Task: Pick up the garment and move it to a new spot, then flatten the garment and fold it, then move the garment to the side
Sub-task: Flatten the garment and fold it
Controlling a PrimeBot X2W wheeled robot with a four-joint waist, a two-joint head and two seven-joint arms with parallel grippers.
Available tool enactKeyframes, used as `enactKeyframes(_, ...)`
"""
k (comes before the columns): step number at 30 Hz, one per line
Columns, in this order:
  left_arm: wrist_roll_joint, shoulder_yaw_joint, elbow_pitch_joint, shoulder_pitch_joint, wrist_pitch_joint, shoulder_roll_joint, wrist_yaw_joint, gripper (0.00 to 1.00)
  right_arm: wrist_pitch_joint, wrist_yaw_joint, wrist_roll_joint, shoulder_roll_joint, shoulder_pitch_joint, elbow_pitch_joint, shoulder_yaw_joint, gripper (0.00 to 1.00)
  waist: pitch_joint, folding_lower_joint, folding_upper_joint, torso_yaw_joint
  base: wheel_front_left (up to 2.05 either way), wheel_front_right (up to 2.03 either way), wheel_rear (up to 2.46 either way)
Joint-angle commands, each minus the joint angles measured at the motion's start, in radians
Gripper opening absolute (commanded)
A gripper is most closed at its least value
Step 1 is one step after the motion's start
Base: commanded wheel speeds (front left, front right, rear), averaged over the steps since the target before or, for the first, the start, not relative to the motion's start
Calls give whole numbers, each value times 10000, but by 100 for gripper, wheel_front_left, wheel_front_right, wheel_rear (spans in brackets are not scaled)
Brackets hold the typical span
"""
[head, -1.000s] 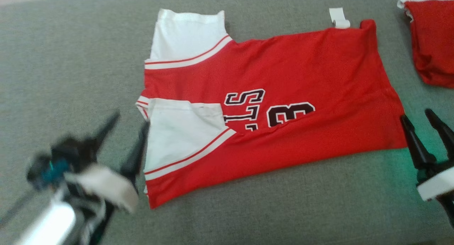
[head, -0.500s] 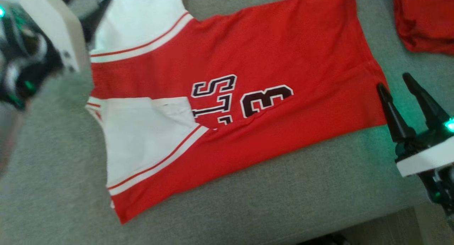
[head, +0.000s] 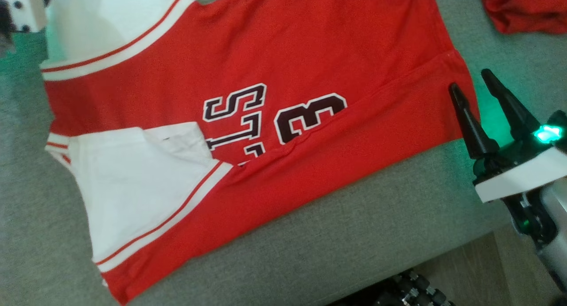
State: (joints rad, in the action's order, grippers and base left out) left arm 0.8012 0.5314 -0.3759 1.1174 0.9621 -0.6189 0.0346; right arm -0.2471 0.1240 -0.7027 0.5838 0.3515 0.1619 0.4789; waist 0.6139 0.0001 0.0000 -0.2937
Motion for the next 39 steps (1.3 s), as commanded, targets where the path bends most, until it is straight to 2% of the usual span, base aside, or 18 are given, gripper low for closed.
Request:
enactKeyframes(1, -258, -262, 167, 500, -6, -646, -30, 100, -123, 67, -35, 233, -102, -101, 135, 100, 113, -1, 0, -157, 0, 0, 0)
enactKeyframes(4, -641, 40, -24, 558, 116, -905, -167, 100, -136, 67, -75, 181, 48, 25, 253, 100, 145, -1, 0, -284, 0, 0, 0)
enactKeyframes(5, -694, 102, -73, 556, 168, -960, -203, 89, -139, 67, -89, 163, 81, 57, 278, 100, 146, -1, 0, -324, 0, 0, 0)
enactKeyframes(6, -695, 132, -110, 546, 215, -991, -232, 62, -140, 67, -100, 145, 108, 80, 273, 100, 148, -1, 0, -360, 0, 0, 0)
enactKeyframes(7, -636, 129, -143, 520, 269, -993, -246, 40, -142, 67, -108, 129, 124, 99, 248, 100, 154, -1, 0, -395, 0, 0, 0)
enactKeyframes(8, -533, 114, -173, 478, 360, -973, -249, 24, -143, 67, -113, 118, 129, 119, 216, 100, 158, -1, 0, -419, 0, 0, 0)
enactKeyframes(9, -399, 90, -199, 430, 479, -948, -249, 0, -143, 67, -123, 111, 125, 145, 175, 100, 162, -1, 0, -436, 0, 0, 0)
enactKeyframes(10, -272, 54, -206, 394, 581, -928, -241, 41, -144, 67, -126, 112, 118, 173, 130, 100, 168, -1, 0, -443, 0, 0, 0)
enactKeyframes(11, -183, 25, -190, 376, 650, -914, -224, 15, -144, 67, -114, 120, 116, 194, 92, 100, 175, -1, 0, -442, 0, 0, 0)
enactKeyframes(12, -18, -30, -128, 350, 738, -877, -223, 0, -145, 67, -103, 133, 128, 223, 28, 100, 181, -1, 0, -423, 0, 0, 0)
enactKeyframes(17, 142, -250, 56, 403, 206, -693, -285, 0, -145, 67, -91, 165, 220, 287, -143, 100, 121, -1, 0, -292, 0, 0, 0)
enactKeyframes(25, 496, -339, 301, 524, -514, -252, -905, 0, -53, 67, -426, 460, 766, 389, -16, 100, -328, -1, 0, 197, 0, 0, 0)
enactKeyframes(31, 692, -192, 678, 642, -496, -41, -1171, 0, 1572, 67, -1533, 788, 2257, 694, 831, 100, -560, -1, 0, 565, 0, 0, 0)
enactKeyframes(35, 715, -67, 955, 709, -401, 2, -1244, 0, 2780, 67, -2131, 811, 3634, 1407, 1347, 100, -560, -1, 0, 816, 0, 0, 0)
enactKeyframes(39, 730, 35, 1220, 773, -292, 18, -1283, 0, 3512, 67, -2251, 737, 4881, 2293, 1896, 100, -450, -1, 0, 1087, 0, 0, 0)
